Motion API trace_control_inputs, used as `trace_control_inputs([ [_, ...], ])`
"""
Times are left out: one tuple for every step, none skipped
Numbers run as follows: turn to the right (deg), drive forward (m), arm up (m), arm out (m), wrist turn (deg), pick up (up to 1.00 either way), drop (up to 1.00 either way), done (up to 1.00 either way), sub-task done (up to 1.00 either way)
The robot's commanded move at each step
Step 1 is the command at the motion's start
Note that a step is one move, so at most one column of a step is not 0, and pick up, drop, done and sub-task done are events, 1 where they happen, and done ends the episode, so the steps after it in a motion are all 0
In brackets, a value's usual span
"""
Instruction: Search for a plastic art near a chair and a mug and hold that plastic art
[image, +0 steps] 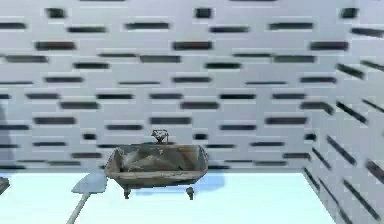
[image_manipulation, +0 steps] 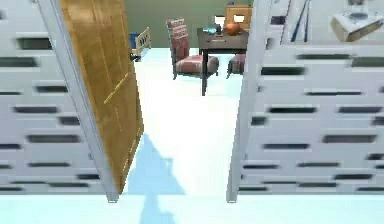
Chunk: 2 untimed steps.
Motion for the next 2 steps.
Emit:
trace_control_inputs([
  [-45.0,0.0,0.0,0.0,0.0,0.0,0.0,0.0,0.0],
  [-45.0,0.0,0.0,0.0,0.0,0.0,0.0,0.0,0.0],
])
